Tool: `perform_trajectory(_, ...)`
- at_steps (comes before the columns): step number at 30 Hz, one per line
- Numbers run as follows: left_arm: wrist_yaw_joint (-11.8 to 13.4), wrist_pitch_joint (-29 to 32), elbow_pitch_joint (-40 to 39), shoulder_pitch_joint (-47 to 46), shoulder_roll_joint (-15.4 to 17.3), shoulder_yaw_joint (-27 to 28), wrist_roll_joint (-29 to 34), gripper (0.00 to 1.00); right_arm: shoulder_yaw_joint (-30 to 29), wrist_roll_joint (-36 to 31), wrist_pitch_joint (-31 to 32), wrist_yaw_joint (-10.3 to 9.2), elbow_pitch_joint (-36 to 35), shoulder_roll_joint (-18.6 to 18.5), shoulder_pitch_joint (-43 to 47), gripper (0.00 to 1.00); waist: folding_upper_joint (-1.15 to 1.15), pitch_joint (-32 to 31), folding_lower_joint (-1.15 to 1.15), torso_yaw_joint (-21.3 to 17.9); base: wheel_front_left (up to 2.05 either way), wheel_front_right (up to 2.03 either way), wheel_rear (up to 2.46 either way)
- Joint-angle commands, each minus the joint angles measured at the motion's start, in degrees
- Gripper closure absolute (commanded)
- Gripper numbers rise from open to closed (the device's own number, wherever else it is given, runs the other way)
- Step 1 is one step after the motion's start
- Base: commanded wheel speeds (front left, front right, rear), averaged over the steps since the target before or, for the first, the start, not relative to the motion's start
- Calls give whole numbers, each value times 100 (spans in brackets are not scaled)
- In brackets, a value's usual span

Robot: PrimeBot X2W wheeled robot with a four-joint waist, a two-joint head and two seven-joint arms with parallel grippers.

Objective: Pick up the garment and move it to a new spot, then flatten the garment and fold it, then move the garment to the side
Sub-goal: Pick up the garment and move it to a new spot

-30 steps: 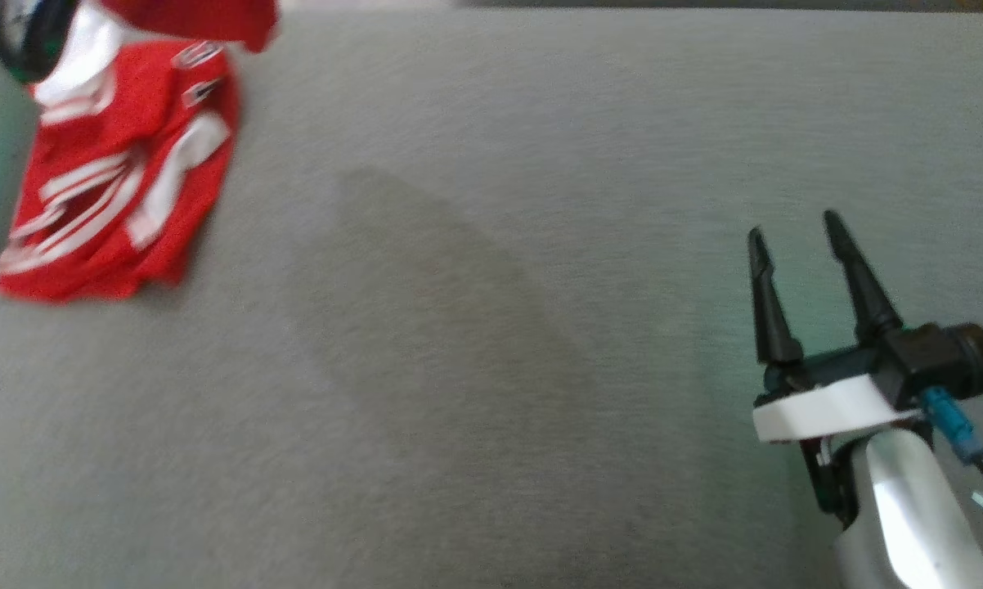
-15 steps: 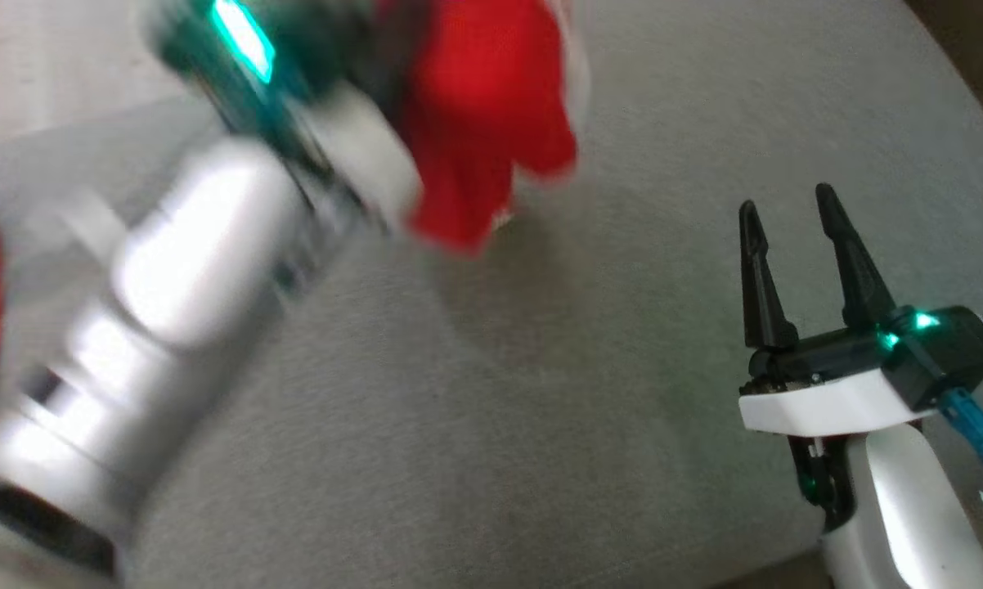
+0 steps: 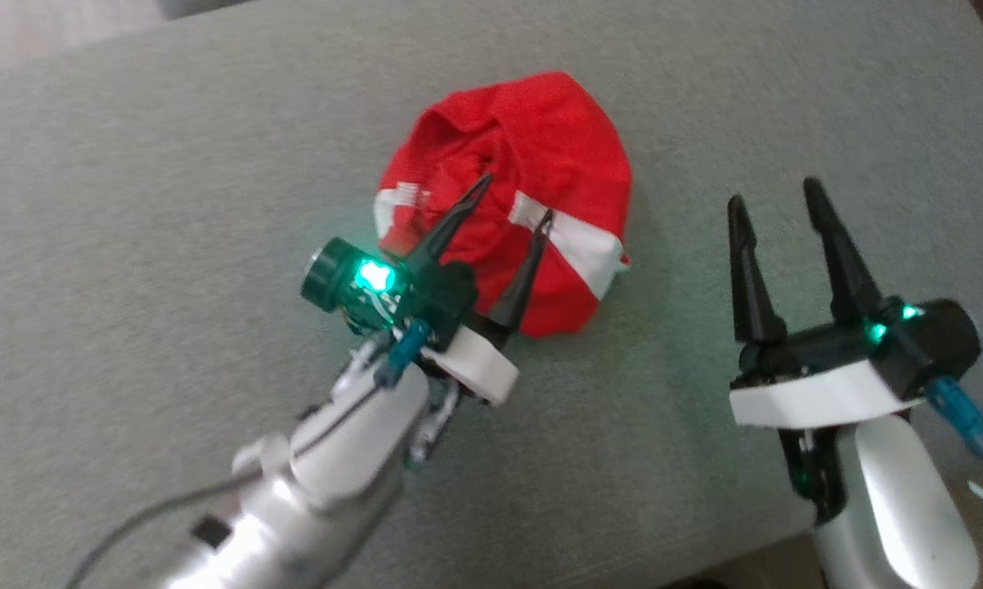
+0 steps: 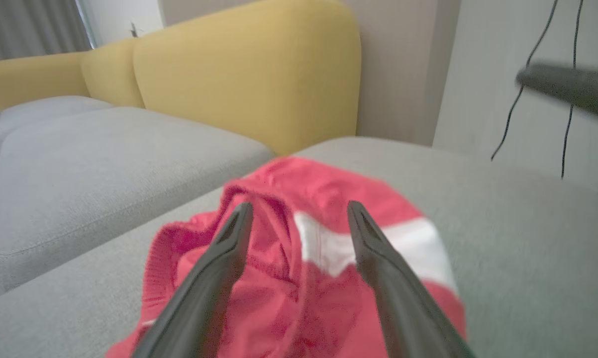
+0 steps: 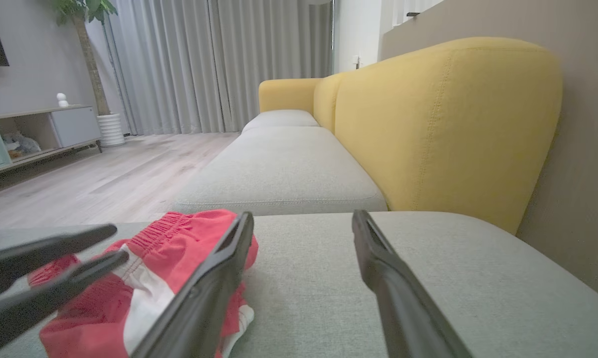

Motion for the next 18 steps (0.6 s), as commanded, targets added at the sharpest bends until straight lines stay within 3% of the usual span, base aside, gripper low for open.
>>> perform_trajectory(1,117,-42,-361,221,16,324,79,0,106,-25,4,-4,-139,21,71,0,0,-292,-1,319,0,0,0)
perform_trajectory(10,461,-45,-2320,2617,147,2121,619,0,-278,-327,4,-4,165,21,729,0,0,-1138,-1,1285,0,0,0)
perform_trajectory(18,282,-45,-3389,4264,-113,3495,1165,0,-376,-273,4,-4,102,21,1418,0,0,-1733,-1,1888,0,0,0)
